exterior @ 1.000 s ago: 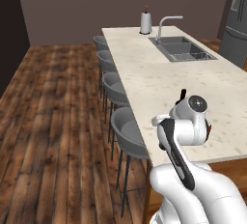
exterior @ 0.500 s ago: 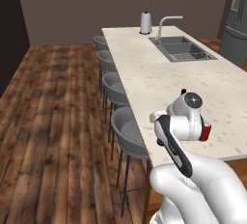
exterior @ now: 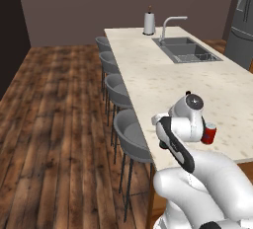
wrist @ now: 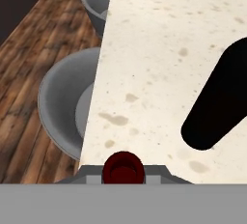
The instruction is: Move the drinks to the dining counter.
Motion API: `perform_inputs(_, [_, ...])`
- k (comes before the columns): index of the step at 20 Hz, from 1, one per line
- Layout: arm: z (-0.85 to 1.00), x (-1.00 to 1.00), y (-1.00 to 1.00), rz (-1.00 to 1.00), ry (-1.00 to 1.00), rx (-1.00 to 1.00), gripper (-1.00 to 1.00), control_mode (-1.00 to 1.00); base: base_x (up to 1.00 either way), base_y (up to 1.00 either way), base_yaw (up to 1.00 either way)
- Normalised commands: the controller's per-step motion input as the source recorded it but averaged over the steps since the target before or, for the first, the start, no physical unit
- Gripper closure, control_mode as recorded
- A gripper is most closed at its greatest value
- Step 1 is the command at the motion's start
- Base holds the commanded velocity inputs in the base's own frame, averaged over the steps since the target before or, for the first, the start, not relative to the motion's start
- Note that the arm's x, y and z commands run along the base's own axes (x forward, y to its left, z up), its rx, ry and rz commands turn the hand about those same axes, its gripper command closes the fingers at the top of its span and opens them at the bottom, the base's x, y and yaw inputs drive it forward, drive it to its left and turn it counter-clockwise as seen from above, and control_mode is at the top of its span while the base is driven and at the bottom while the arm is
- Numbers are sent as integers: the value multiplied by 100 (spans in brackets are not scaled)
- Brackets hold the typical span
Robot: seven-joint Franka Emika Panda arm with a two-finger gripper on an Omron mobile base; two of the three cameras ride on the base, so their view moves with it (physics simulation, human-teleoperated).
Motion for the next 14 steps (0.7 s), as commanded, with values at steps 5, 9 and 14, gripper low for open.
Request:
perform_inputs(5, [-22, 4, 0, 0, 0, 0, 100, -100, 0, 0, 0])
perform_inputs(9, [-21, 1, 0, 0, 0, 0, 100, -100, 0, 0, 0])
perform_inputs(14, [-19, 0, 0, 0, 0, 0, 100, -100, 0, 0, 0])
